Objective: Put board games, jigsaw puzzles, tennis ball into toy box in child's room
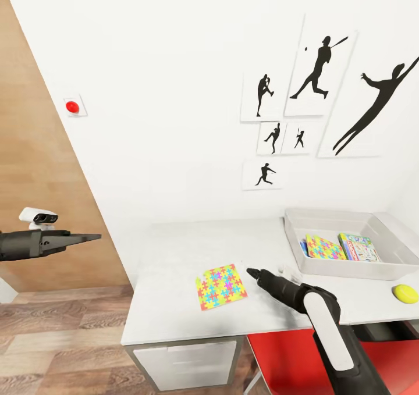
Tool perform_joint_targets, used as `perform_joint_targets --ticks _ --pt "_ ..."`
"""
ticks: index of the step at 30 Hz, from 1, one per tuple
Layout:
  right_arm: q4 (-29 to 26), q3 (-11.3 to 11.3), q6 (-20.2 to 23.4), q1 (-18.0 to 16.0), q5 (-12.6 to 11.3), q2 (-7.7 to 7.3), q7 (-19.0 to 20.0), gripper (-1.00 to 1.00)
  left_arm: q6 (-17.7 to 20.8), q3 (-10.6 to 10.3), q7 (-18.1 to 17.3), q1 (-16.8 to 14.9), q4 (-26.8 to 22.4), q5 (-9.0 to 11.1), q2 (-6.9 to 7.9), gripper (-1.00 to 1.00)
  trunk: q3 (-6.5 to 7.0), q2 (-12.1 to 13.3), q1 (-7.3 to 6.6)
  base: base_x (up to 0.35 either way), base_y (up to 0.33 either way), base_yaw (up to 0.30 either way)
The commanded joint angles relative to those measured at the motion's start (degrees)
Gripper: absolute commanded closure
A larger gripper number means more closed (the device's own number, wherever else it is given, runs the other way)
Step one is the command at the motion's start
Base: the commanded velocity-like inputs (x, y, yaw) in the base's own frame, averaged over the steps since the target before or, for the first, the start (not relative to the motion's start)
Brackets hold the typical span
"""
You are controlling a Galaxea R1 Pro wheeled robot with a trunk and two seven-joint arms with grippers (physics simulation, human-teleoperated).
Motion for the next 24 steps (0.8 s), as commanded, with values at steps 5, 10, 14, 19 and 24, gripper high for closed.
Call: perform_joint_targets --ticks 5,10,14,19,24 --pt "1.7 1.9 5.8 -7.9 -0.5 3.46 -7.7 -1.00 0.6 0.0 -0.2 0.0 0.1 0.0 0.09 -1.00 -0.13 -0.1 0.03 0.000 0.000 0.000" --pt "5.8 3.7 8.7 -13.8 -0.2 8.12 -16.6 -1.00 0.6 0.0 -0.2 0.0 0.2 0.0 0.05 -1.00 -0.13 -0.1 0.03 0.000 0.000 0.000" --pt "8.0 6.5 9.5 -17.0 -0.5 9.76 -23.9 -1.00 0.6 0.0 -0.2 0.0 0.2 0.0 0.04 -1.00 -0.13 -0.1 0.03 0.000 0.000 0.000" --pt "11.8 7.6 9.8 -19.9 -0.9 10.05 -26.4 -1.00 0.6 0.0 -0.2 0.0 0.2 0.0 0.06 -1.00 -0.13 -0.1 0.03 0.000 0.000 0.000" --pt "12.4 7.9 9.8 -20.5 -0.9 9.85 -26.8 -1.00 0.6 0.0 -0.2 0.0 0.7 0.0 0.05 -1.00 -0.13 -0.1 0.03 0.000 0.000 0.000"
